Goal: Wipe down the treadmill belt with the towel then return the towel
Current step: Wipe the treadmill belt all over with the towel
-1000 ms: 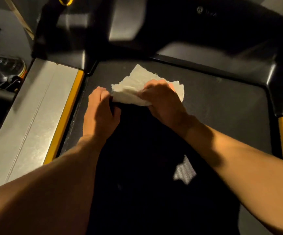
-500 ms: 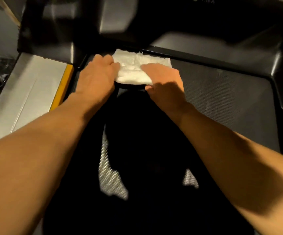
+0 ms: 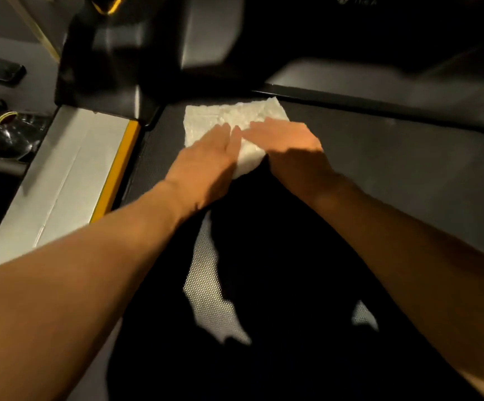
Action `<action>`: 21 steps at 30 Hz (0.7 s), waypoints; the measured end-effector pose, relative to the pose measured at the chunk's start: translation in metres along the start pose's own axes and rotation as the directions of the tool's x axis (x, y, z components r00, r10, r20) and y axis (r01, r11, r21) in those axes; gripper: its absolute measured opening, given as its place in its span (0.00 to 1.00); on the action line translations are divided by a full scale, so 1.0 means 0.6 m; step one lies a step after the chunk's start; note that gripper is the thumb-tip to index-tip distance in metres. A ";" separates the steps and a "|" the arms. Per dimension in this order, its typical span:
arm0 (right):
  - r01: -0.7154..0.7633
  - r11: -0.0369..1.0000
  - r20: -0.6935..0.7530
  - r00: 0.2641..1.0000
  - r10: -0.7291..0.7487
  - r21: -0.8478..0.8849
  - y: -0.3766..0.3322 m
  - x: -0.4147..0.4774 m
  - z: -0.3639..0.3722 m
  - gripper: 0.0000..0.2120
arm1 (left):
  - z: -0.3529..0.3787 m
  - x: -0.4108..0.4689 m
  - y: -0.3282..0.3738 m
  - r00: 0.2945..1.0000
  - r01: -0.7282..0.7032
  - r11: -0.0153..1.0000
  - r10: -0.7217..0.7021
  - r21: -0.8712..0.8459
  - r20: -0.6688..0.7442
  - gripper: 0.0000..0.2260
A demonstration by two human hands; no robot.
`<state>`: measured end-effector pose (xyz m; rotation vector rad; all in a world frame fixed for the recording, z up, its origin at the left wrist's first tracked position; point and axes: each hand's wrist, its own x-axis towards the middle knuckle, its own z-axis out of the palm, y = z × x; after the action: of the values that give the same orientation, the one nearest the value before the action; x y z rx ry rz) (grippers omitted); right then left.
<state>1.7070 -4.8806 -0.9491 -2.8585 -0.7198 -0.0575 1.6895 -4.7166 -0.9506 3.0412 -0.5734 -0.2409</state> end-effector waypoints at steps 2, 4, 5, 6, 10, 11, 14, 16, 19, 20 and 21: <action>-0.083 0.996 0.137 0.987 0.084 -0.017 -0.003 0.035 -0.020 0.17 | -0.016 0.024 -0.006 0.989 0.102 0.994 -0.105 0.027 0.101 0.31; -0.109 0.993 0.136 0.984 0.113 -0.032 -0.009 0.047 -0.034 0.15 | -0.021 0.043 0.016 0.979 0.161 0.986 -0.165 0.041 0.121 0.30; -0.109 0.990 0.159 0.980 0.122 -0.085 -0.002 0.039 -0.033 0.14 | -0.012 0.042 0.039 0.981 0.157 0.987 -0.159 0.029 0.114 0.29; -0.129 0.987 0.191 0.971 0.145 -0.095 0.005 0.025 -0.033 0.14 | -0.001 0.032 0.060 0.987 0.128 0.992 -0.128 0.013 0.100 0.29; -0.170 0.985 0.305 0.937 0.173 -0.037 0.035 -0.029 -0.049 0.18 | -0.001 0.006 0.091 0.993 0.010 0.990 -0.027 0.141 0.117 0.27; -0.164 0.986 0.247 0.955 0.164 -0.023 0.046 -0.031 -0.048 0.19 | -0.011 0.019 0.093 0.990 0.021 0.989 -0.041 0.143 0.138 0.27; -0.159 0.986 0.163 0.973 0.165 -0.051 0.062 -0.016 -0.053 0.21 | -0.034 0.064 0.110 0.963 0.115 0.985 -0.142 0.129 0.229 0.28; -0.241 0.967 0.148 0.956 0.252 -0.086 0.068 -0.018 -0.051 0.18 | -0.034 0.076 0.143 0.949 0.181 0.981 -0.194 0.074 0.249 0.29; -0.348 0.934 0.244 0.901 0.358 -0.082 0.086 -0.068 -0.052 0.16 | -0.003 0.049 0.193 0.958 0.112 0.993 -0.120 0.046 0.260 0.34; -0.340 0.938 0.259 0.902 0.346 -0.070 0.093 -0.086 -0.053 0.17 | 0.005 0.041 0.202 0.958 0.079 0.996 -0.084 0.030 0.273 0.35; -0.309 0.947 0.256 0.912 0.321 -0.086 0.104 -0.095 -0.052 0.18 | 0.009 0.046 0.210 0.957 0.096 0.995 -0.092 -0.001 0.276 0.35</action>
<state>1.6863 -4.9671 -0.9345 -3.0180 -0.2888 0.3708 1.6687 -4.8437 -0.9519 3.0444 -0.4347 -0.6777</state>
